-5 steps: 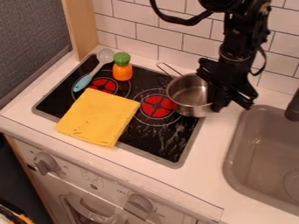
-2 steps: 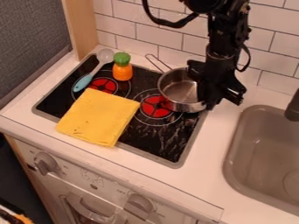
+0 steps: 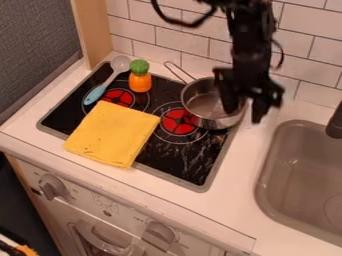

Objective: Moved the silver pot to upper right side of the burner

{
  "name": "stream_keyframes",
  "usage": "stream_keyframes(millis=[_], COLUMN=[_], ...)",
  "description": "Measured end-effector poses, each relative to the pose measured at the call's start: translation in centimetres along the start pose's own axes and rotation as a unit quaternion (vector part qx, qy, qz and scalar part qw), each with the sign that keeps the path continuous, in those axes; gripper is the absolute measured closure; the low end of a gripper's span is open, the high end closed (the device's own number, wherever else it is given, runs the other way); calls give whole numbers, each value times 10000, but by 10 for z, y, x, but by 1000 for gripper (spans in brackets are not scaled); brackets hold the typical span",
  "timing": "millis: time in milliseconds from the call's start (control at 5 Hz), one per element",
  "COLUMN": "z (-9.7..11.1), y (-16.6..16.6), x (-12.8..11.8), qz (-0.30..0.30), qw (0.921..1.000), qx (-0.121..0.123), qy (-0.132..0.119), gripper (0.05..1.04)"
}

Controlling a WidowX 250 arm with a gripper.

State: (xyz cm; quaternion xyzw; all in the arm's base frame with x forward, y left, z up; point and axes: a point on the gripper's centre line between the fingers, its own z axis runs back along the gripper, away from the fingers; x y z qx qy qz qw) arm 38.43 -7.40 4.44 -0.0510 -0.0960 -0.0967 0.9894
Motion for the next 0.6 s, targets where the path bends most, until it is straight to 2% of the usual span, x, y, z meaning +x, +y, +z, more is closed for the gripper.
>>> stream_keyframes(millis=[200, 400, 600], z=[16, 23, 20], y=[3, -1, -4], x=[-1, -10, -21], qz=[13, -112, -182], qw=[9999, 9995, 9990], qx=[120, 231, 242], qy=[-4, 205, 332], gripper=[73, 75, 82])
